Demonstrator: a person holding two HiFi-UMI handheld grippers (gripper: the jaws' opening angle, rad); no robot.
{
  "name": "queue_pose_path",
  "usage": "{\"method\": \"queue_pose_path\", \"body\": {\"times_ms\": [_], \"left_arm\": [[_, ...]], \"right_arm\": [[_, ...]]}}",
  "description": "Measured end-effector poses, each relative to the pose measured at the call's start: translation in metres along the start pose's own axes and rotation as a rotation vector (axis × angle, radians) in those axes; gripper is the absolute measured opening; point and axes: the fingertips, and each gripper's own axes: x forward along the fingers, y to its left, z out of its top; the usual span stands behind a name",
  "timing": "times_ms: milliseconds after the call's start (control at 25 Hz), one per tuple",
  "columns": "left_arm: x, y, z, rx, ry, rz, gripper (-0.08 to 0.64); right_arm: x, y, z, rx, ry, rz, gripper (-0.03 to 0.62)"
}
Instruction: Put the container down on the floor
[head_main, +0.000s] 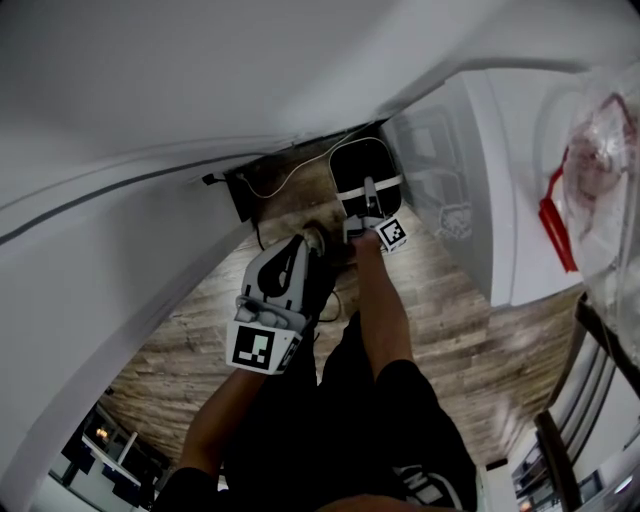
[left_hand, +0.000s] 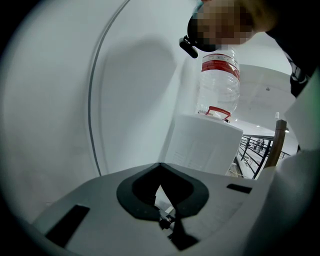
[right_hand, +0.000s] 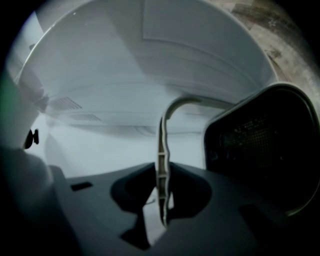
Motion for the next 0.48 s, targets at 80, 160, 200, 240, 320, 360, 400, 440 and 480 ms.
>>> {"method": "queue_pose_path", "body": {"times_ms": [80, 160, 200, 240, 320, 360, 400, 440, 480], "left_arm": [[-0.0014, -0.0007, -0.0009, -0.004, 0.005, 0.005, 0.031], [-0.0029, -0.0019, -0.0015, 0.005, 0.000, 0.003, 0.031], [-0.0032, -0.0028, -0.0025, -0.002, 0.000, 0.004, 0.031], [-0.0035, -0.0035, -0.0039, -0.013, 0.002, 0.006, 0.031], [-0.0049, -0.0040, -0.0063, -0.026, 0.000, 0.007, 0.031], [-0.0062, -0.0040, -0.0067, -0.029, -0.002, 0.008, 0.031], [-0.0075, -0.0040, -0.0068, -0.030, -0.003, 0.010, 0.031], [-0.0089, -0.0040, -0.0068, -0.030, -0.004, 0.013, 0.031], [-0.0103, -0.0037, -0.0071, -0.032, -0.005, 0.018, 0.031]], "right_arm": [[0.0003, 0.0011, -0.0013, 0.038, 0.011, 0.016, 0.081], [-0.0012, -0.0005, -0.0030, 0.063, 0.023, 0.013, 0.081], [-0.0017, -0.0015, -0.0029, 0.066, 0.030, 0.003, 0.081], [-0.0014, -0.0014, -0.0025, 0.066, 0.037, -0.007, 0.081], [0.0011, 0.0005, -0.0025, 0.064, 0.056, -0.015, 0.094], [0.0026, 0.0009, -0.0034, 0.063, 0.067, -0.019, 0.130], [0.0037, 0.0012, -0.0046, 0.066, 0.076, -0.026, 0.157], [0.0042, 0.0016, -0.0058, 0.070, 0.080, -0.038, 0.171], [0.0037, 0.0013, -0.0065, 0.072, 0.080, -0.054, 0.179]]}}
